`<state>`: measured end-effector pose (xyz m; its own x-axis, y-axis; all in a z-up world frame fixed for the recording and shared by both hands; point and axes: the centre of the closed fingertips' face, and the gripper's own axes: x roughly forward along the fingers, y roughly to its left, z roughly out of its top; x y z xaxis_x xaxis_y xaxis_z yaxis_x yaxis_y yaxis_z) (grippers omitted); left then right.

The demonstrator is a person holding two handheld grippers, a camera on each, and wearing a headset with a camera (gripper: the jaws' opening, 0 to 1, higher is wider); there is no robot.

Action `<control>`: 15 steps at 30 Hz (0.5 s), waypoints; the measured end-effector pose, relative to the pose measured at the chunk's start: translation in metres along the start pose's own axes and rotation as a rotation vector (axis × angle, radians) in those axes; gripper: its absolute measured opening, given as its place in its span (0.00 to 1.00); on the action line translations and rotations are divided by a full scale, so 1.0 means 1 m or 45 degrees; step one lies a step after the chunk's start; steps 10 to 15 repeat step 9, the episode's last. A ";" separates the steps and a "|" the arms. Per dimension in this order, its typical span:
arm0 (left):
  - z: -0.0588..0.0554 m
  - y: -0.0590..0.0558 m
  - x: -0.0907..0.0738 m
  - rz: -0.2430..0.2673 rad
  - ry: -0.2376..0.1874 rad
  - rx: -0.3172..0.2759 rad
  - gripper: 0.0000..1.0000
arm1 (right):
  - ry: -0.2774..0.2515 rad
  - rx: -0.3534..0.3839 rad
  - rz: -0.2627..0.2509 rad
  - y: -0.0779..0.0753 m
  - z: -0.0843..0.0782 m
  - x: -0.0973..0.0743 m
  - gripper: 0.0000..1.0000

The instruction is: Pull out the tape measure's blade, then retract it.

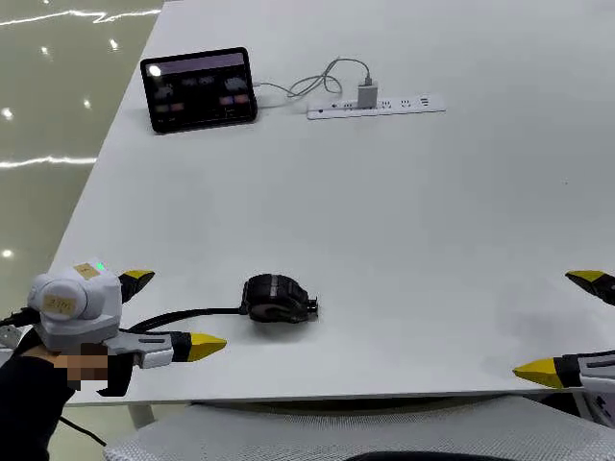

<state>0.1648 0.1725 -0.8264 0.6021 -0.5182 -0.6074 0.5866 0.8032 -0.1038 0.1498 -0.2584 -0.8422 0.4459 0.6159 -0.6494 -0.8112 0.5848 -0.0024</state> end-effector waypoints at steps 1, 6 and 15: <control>0.000 0.000 0.000 0.000 0.000 0.002 1.00 | 0.002 0.000 0.000 0.000 0.000 0.000 1.00; 0.000 -0.001 0.001 -0.010 0.005 0.005 1.00 | 0.006 0.007 -0.001 -0.001 -0.001 0.001 1.00; -0.002 -0.001 0.002 -0.012 0.013 0.010 1.00 | 0.011 0.004 0.001 -0.001 -0.001 0.001 1.00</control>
